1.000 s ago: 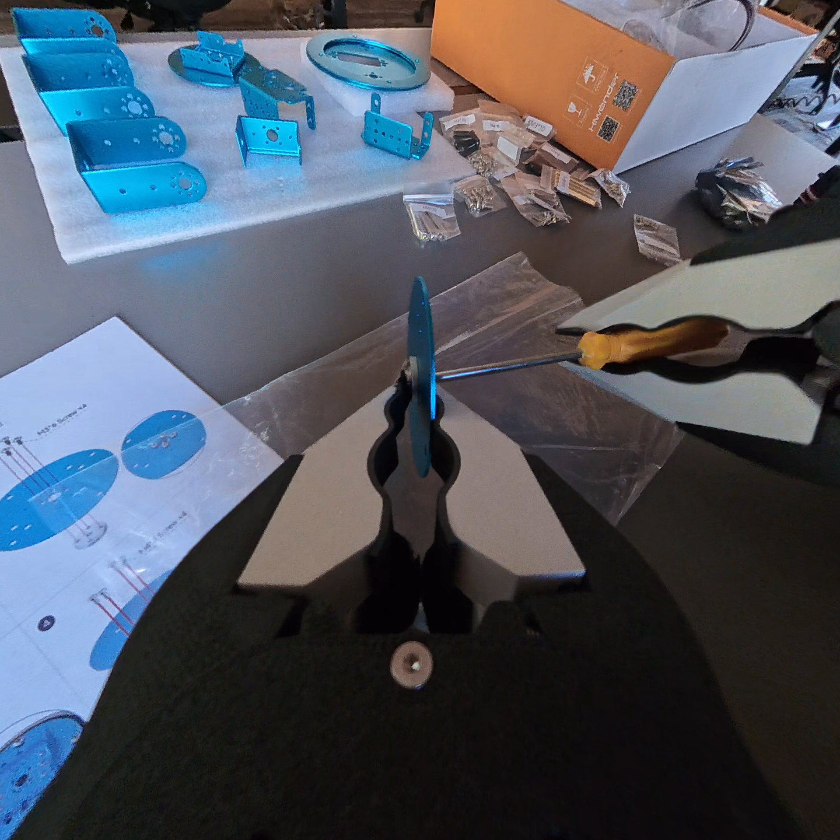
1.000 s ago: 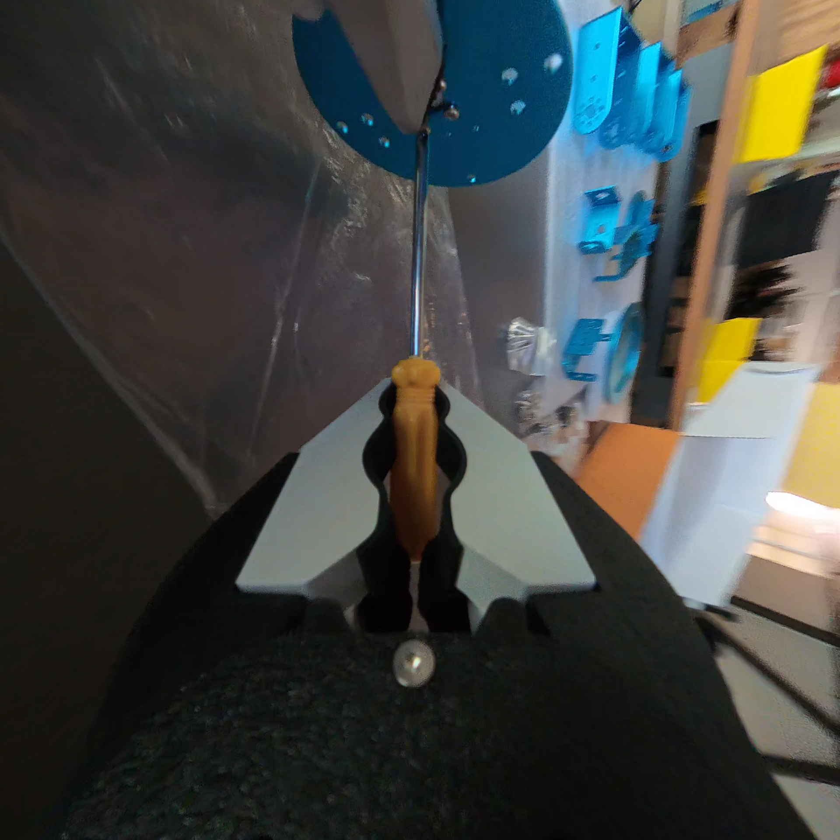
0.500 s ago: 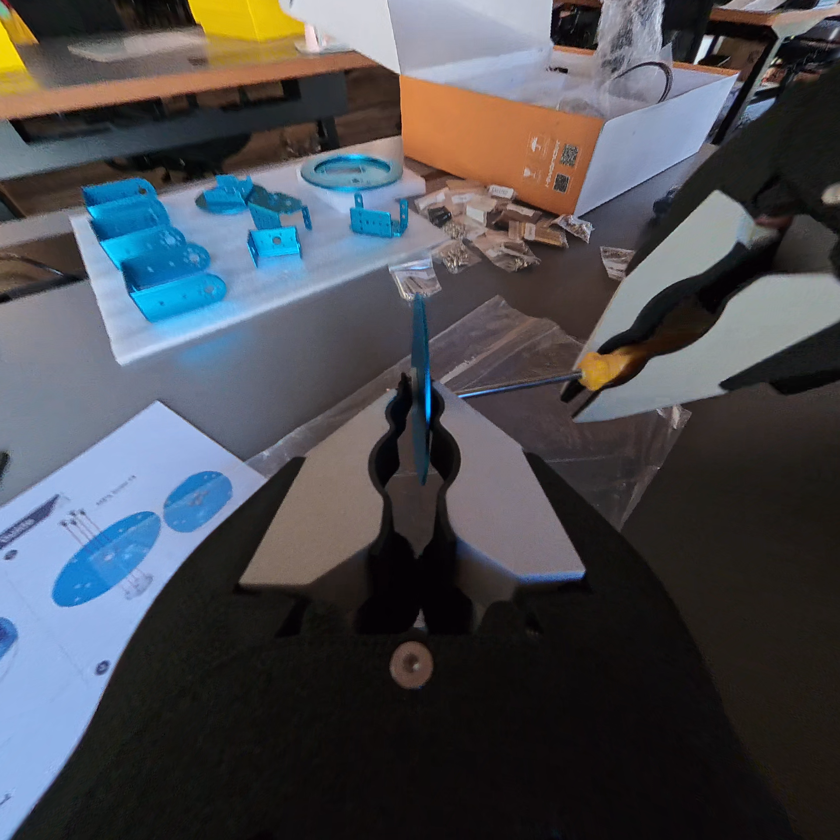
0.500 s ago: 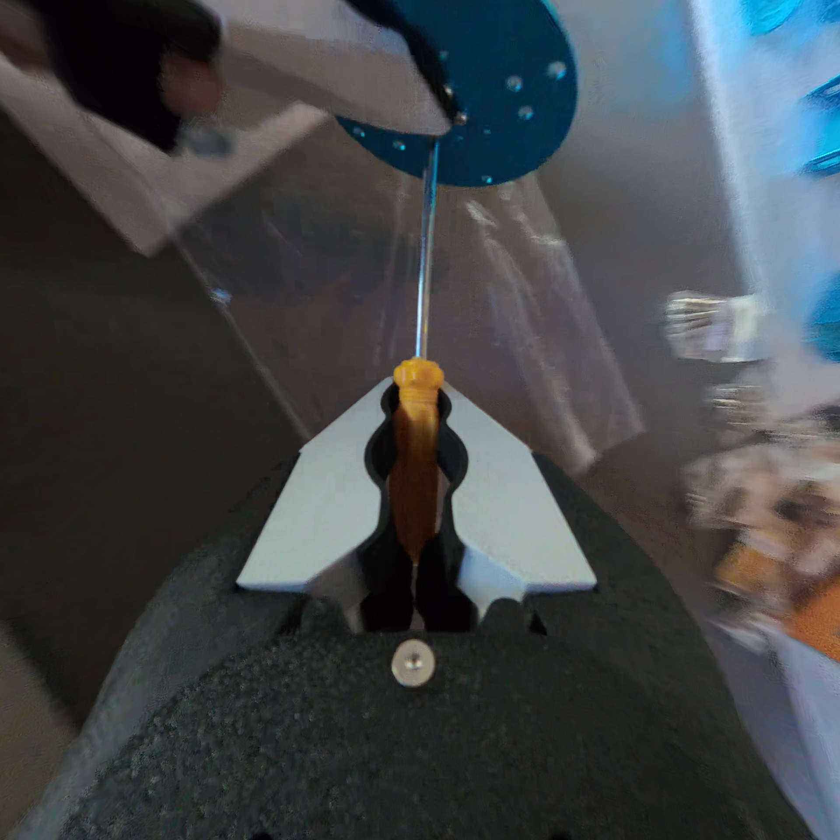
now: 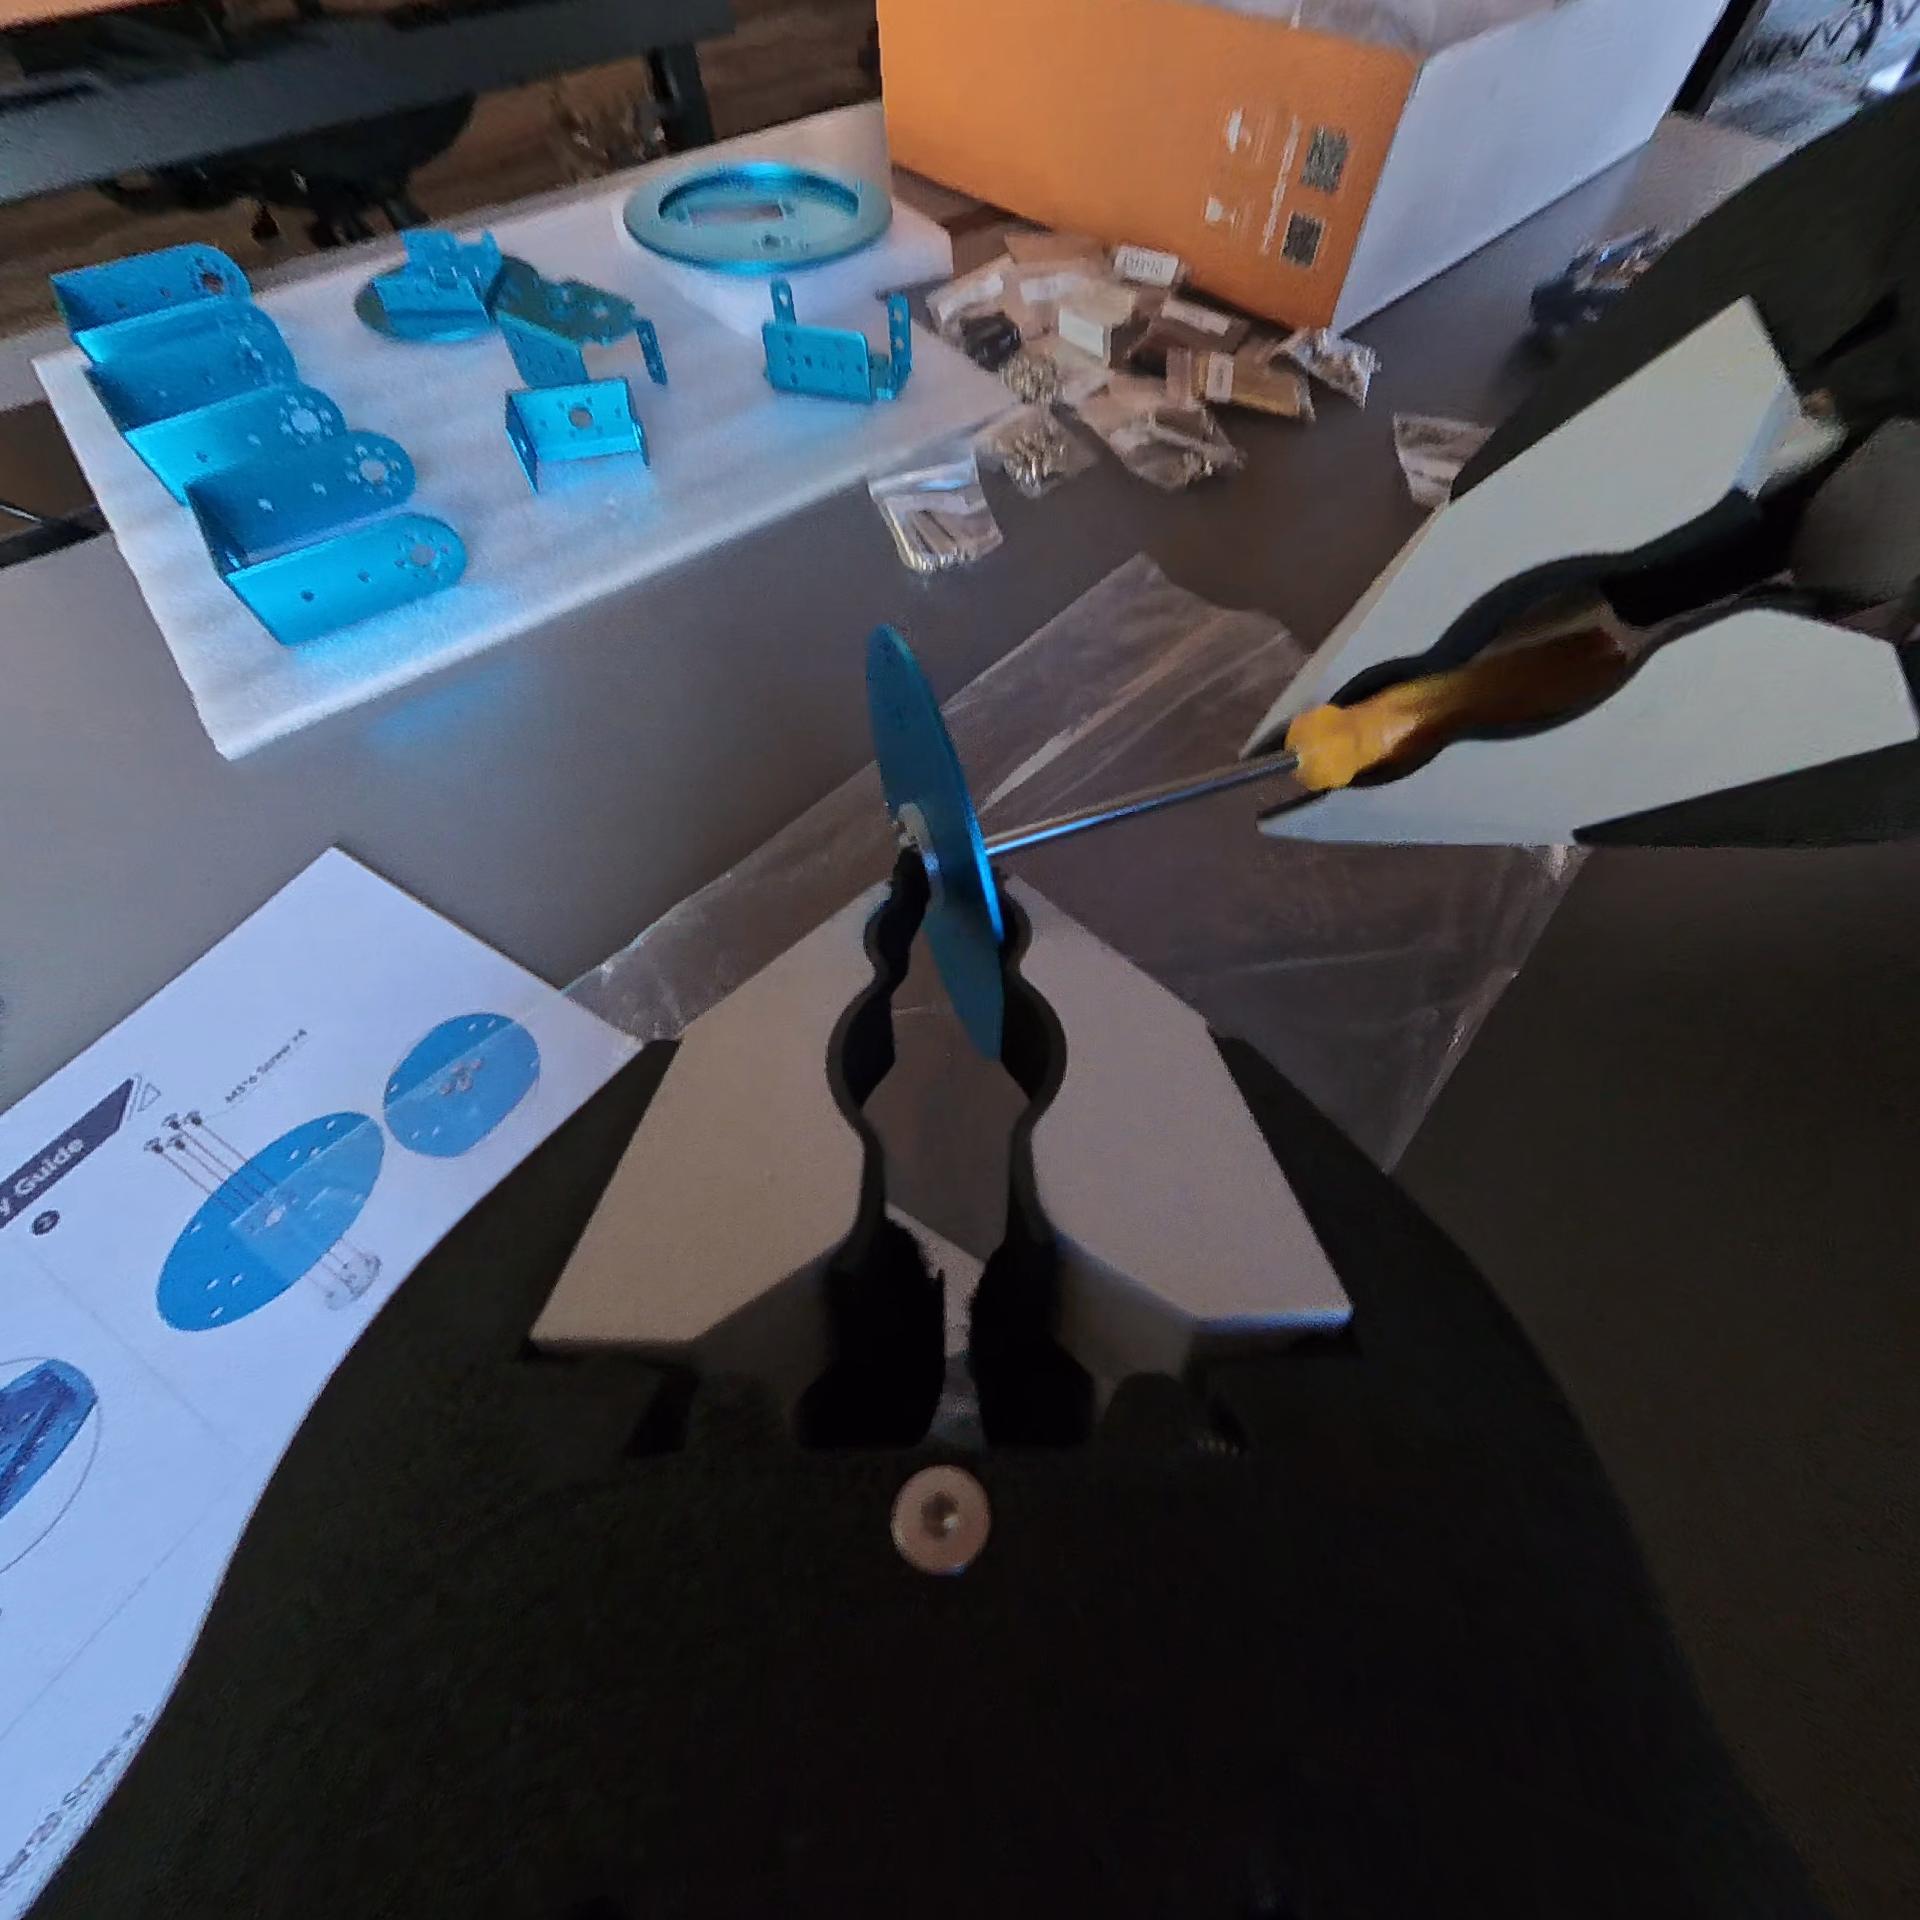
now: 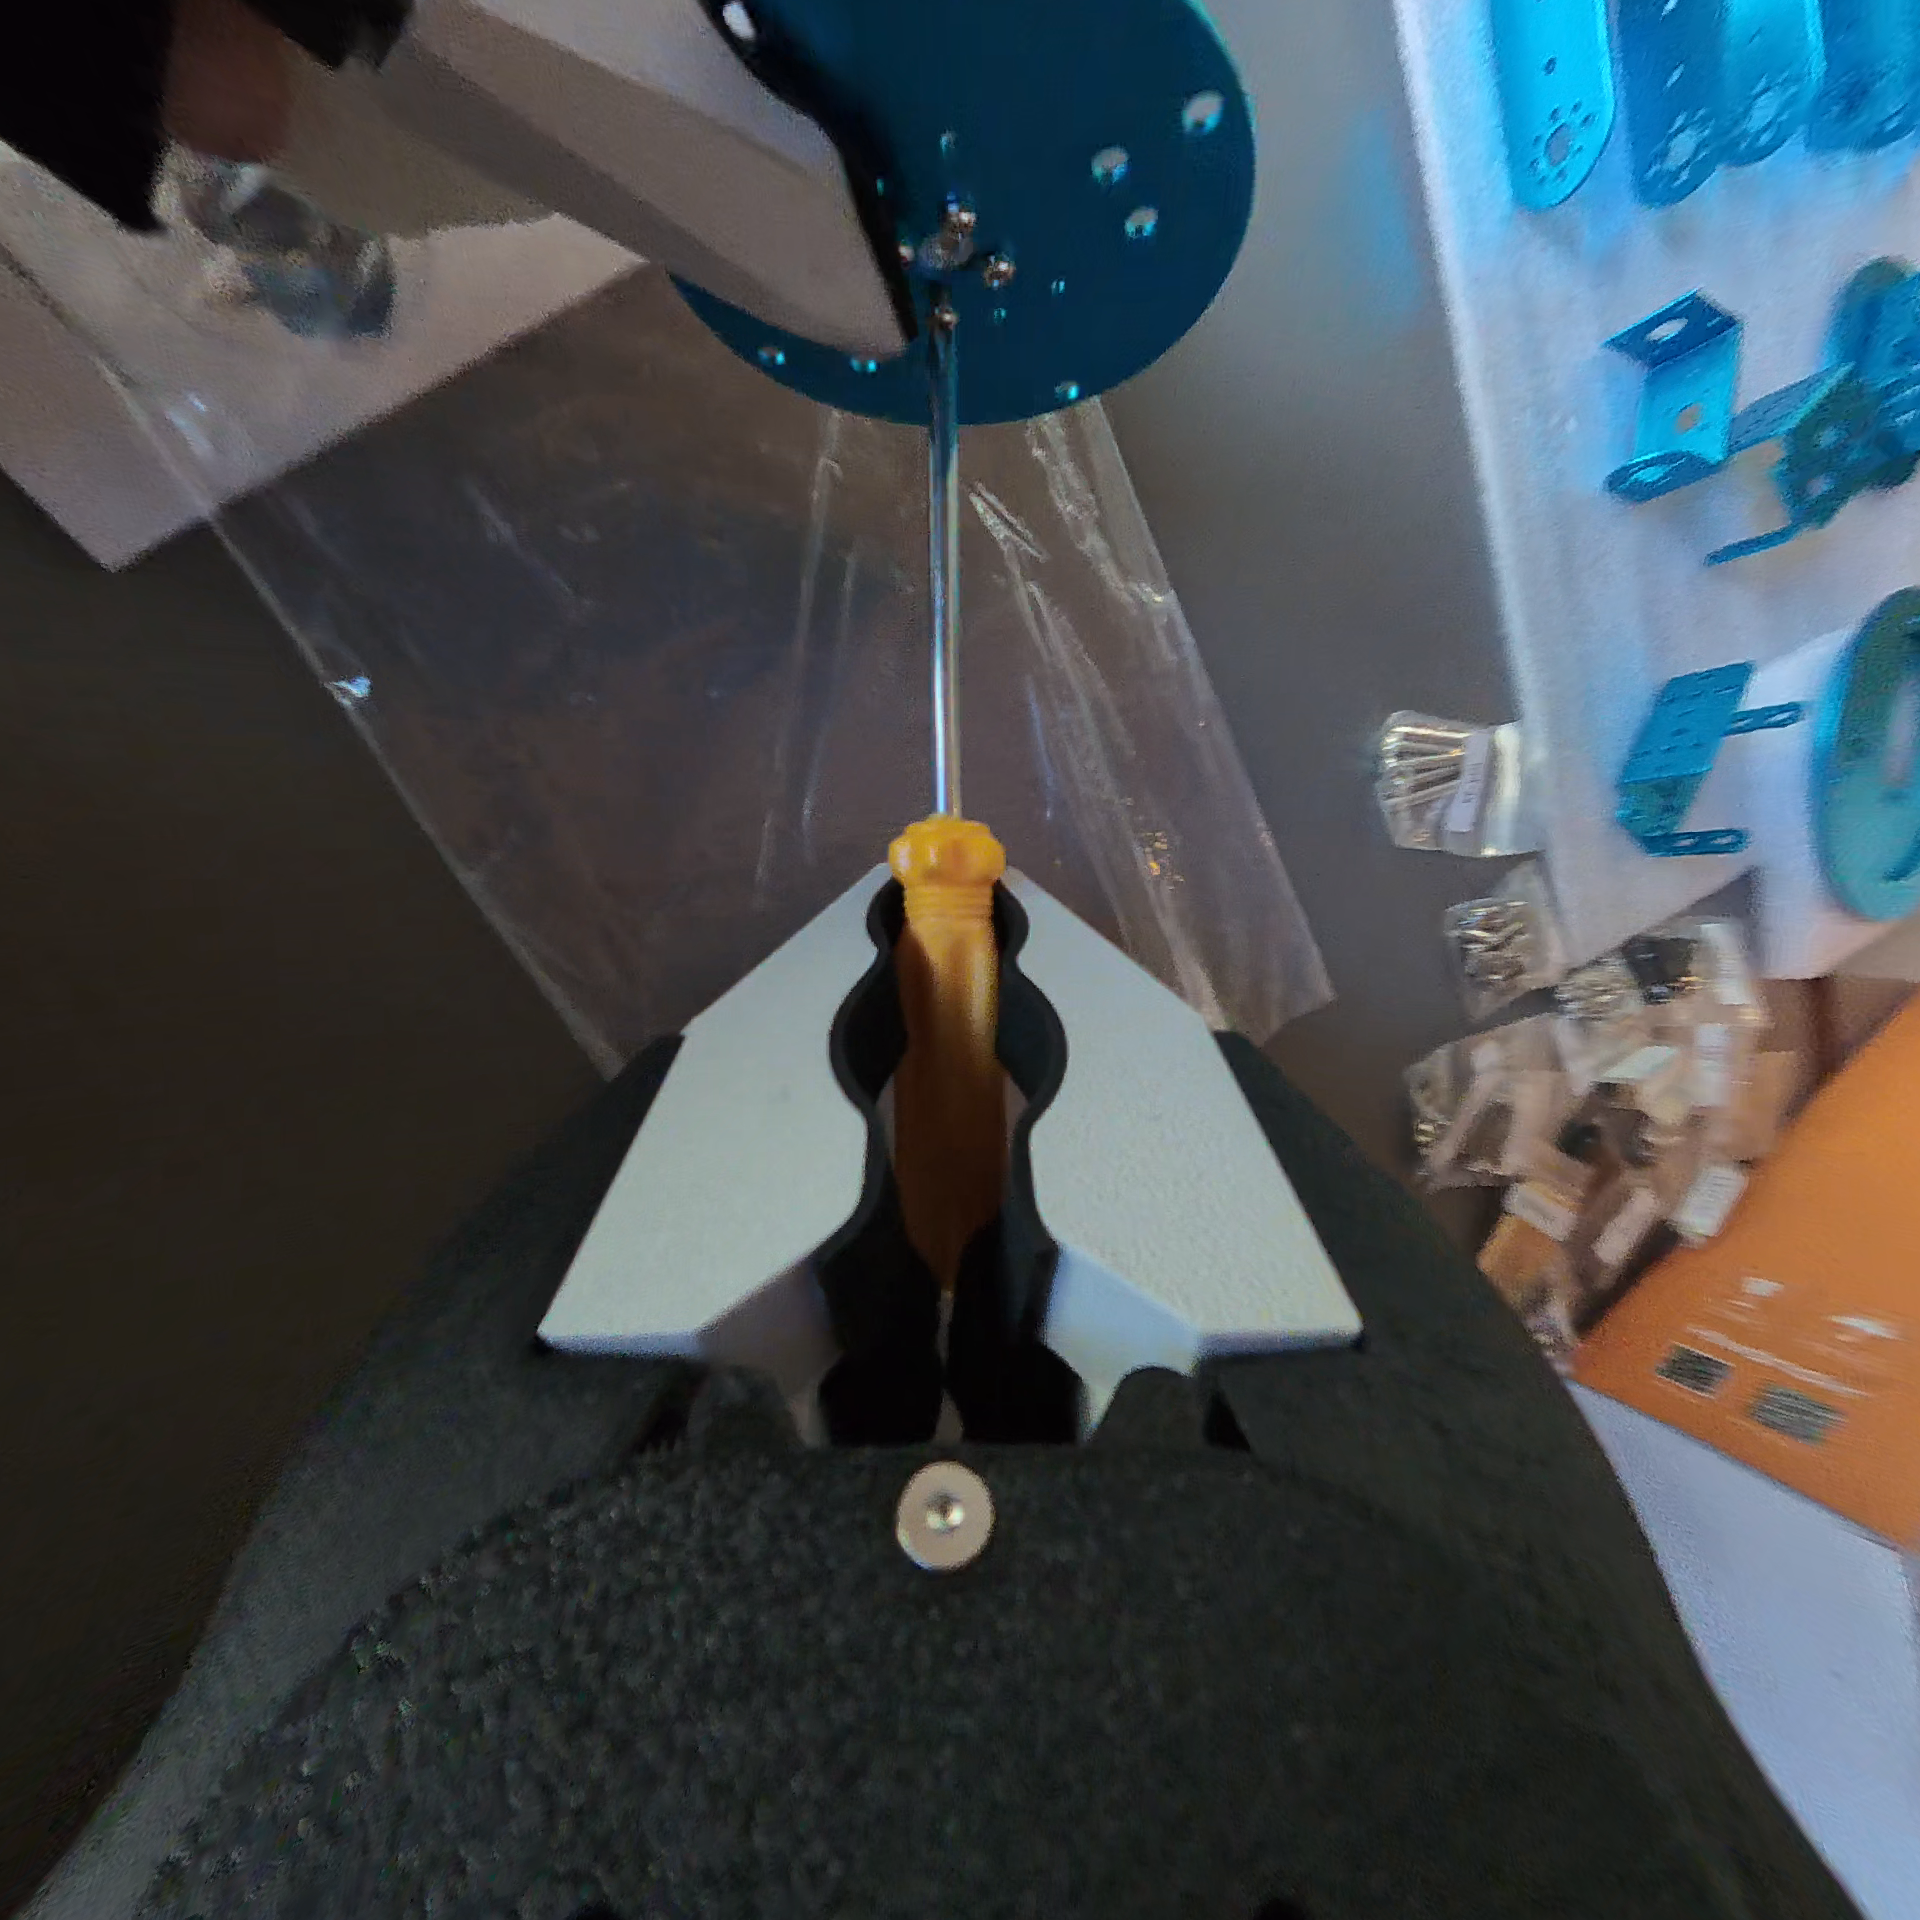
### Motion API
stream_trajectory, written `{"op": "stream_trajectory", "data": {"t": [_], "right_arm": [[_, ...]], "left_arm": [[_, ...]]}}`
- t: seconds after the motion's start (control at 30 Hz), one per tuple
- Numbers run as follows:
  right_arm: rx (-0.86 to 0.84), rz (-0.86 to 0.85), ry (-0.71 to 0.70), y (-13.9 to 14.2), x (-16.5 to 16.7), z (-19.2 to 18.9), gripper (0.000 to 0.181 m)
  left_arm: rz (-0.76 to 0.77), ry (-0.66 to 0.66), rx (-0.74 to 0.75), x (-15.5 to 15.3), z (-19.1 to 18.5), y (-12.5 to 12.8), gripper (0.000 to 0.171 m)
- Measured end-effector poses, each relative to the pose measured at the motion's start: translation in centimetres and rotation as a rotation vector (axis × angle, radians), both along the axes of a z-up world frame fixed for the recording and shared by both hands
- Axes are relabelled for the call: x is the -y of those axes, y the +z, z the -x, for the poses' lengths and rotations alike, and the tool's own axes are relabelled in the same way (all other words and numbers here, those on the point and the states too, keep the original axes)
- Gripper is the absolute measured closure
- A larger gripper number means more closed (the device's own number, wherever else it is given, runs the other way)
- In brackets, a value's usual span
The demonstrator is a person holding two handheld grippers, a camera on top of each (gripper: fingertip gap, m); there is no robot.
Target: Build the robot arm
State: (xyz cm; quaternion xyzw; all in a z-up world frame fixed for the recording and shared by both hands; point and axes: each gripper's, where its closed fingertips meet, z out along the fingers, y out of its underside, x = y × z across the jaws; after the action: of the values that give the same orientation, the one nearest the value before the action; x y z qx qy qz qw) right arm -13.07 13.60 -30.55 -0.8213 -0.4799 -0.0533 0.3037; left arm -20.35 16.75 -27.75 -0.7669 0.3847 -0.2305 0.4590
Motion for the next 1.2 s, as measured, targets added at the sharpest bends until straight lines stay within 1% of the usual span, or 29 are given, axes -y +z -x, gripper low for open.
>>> {"op": "stream_trajectory", "data": {"t": [0.1,0.2,0.23,0.3,0.37,0.43,0.5,0.53,0.6,0.7,0.87,0.93,1.1,1.17,1.2], "right_arm": [[0.101,-0.079,0.028,-0.1,-0.7,-0.2,0.170],[0.215,-0.149,0.055,-0.2,-1.2,-0.4,0.170],[0.241,-0.167,0.060,-0.3,-1.3,-0.4,0.170],[0.258,-0.160,0.060,-0.7,-1.3,-0.3,0.170],[0.235,-0.145,0.055,-0.8,-1.4,-0.3,0.170],[0.143,-0.060,0.038,-1.2,-1.1,-0.1,0.170],[-0.035,0.072,0.008,-1.2,-0.6,0.4,0.170],[-0.091,0.135,-0.006,-1.3,-0.4,0.4,0.170],[-0.174,0.208,-0.019,-1.6,-0.3,0.5,0.170],[-0.363,0.388,-0.057,-2.1,0.3,1.0,0.170],[-0.599,0.640,-0.087,-2.2,1.4,1.9,0.170],[-0.705,0.776,-0.096,-2.2,1.8,2.3,0.171],[-1.059,1.220,-0.149,-0.7,2.8,3.3,0.171],[-1.163,1.353,-0.162,-0.1,3.1,3.6,0.171],[-1.189,1.391,-0.172,0.3,3.0,3.6,0.171]], "left_arm": [[0.011,0.022,-0.034,-0.2,0.3,-0.9,0.158],[0.053,0.052,-0.067,-0.5,0.5,-2.4,0.161],[0.060,0.071,-0.056,-0.7,0.6,-2.7,0.162],[0.067,0.089,-0.044,-0.9,0.6,-3.1,0.165],[0.044,0.090,-0.062,-1.0,0.7,-3.2,0.167],[0.031,0.081,-0.073,-0.9,0.6,-3.2,0.169],[0.039,0.065,-0.067,-0.8,0.5,-3.2,0.170],[0.042,0.058,-0.065,-0.7,0.4,-3.2,0.170],[0.024,0.058,-0.079,-0.8,0.3,-3.1,0.170],[0.016,0.060,-0.081,-0.9,0.2,-3.1,0.170],[0.002,0.059,-0.089,-0.9,0.1,-3.1,0.170],[-0.002,0.057,-0.091,-0.9,0.1,-3.1,0.170],[-0.007,0.058,-0.094,-1.0,0.0,-3.1,0.170],[-0.008,0.059,-0.094,-1.0,0.0,-3.1,0.170],[-0.007,0.059,-0.093,-1.0,0.0,-3.1,0.170]]}}
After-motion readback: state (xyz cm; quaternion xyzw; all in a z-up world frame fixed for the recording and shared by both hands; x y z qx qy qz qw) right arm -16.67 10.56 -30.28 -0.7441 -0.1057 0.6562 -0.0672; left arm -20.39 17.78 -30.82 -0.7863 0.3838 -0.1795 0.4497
